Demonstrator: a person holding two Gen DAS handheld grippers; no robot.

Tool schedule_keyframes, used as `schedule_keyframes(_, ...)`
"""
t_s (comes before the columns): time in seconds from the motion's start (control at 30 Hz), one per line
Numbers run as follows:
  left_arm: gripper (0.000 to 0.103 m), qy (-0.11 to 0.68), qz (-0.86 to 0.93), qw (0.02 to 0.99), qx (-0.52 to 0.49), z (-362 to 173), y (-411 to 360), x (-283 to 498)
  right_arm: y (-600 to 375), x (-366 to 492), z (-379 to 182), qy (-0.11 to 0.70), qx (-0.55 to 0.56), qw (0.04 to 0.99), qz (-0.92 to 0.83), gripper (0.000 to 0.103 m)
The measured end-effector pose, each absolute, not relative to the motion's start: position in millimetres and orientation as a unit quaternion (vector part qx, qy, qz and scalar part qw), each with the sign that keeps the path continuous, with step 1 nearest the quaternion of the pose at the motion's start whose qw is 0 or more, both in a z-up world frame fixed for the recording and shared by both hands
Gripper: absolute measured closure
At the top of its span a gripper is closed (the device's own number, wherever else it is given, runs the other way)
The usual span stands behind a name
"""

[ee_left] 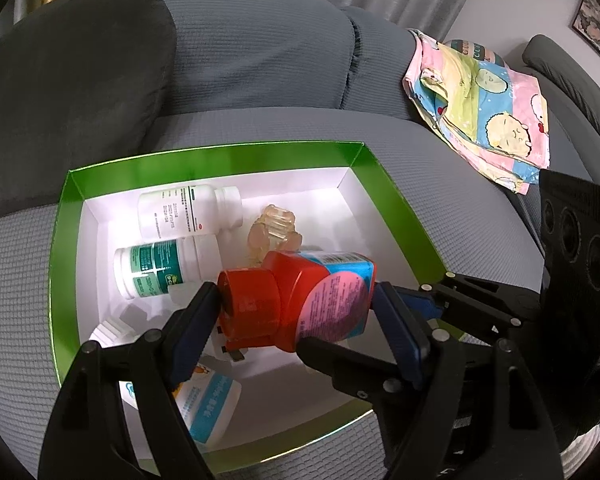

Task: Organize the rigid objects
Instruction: 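Lower the red-capped bottle into the box and open the right tool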

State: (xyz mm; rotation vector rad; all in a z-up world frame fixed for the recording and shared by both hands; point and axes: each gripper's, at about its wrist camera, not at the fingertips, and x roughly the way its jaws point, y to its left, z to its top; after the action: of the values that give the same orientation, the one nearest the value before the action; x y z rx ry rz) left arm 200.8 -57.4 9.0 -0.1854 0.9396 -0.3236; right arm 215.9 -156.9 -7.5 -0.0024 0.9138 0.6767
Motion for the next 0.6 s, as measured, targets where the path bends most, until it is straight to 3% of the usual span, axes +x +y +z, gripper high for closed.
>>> schedule_keyframes(0.53, 0.023, 0.452, -0.141, 0.877, -0.076, 13.0, -57.9, 195.4, -149.6, 213.6, -5.9, 0.449, -0.033, 0.843, 0.294, 0.049)
schedule_keyframes(0.6, 0.021, 0.450, -0.139, 0.879, -0.074, 14.4, -56.9, 194.7, -150.1, 213.6, -6.8, 0.452, -0.037, 0.844, 0.287, 0.041)
